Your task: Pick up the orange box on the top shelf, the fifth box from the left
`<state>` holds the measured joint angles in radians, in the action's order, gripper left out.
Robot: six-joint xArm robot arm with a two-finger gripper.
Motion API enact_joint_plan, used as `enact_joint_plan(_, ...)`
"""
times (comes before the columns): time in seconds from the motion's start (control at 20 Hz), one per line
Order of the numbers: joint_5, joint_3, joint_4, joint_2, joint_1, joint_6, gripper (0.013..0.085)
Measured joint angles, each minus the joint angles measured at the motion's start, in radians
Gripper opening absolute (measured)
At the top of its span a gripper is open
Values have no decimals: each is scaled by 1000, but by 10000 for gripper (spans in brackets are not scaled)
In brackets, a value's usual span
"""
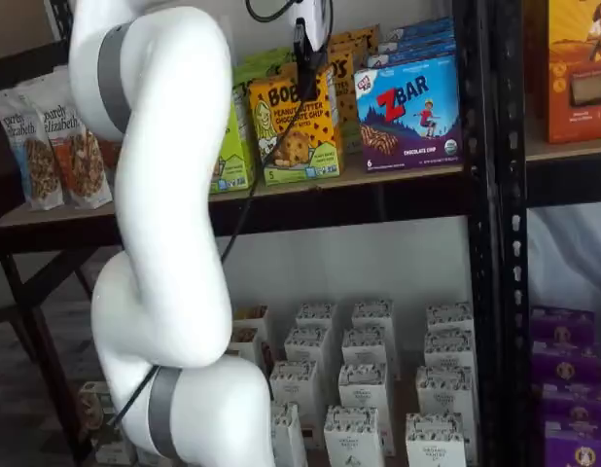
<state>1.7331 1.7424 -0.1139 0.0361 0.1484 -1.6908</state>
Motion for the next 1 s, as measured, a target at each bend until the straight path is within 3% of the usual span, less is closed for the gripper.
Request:
enact_joint_plan(0.5,-16,-23,-30,3,11,-7,850)
enact_joint_plan(0.95,-20,-35,-25,3,7,-5,850)
enact_joint_plan(1.0,-18,-35,-25,2,6,-4,810)
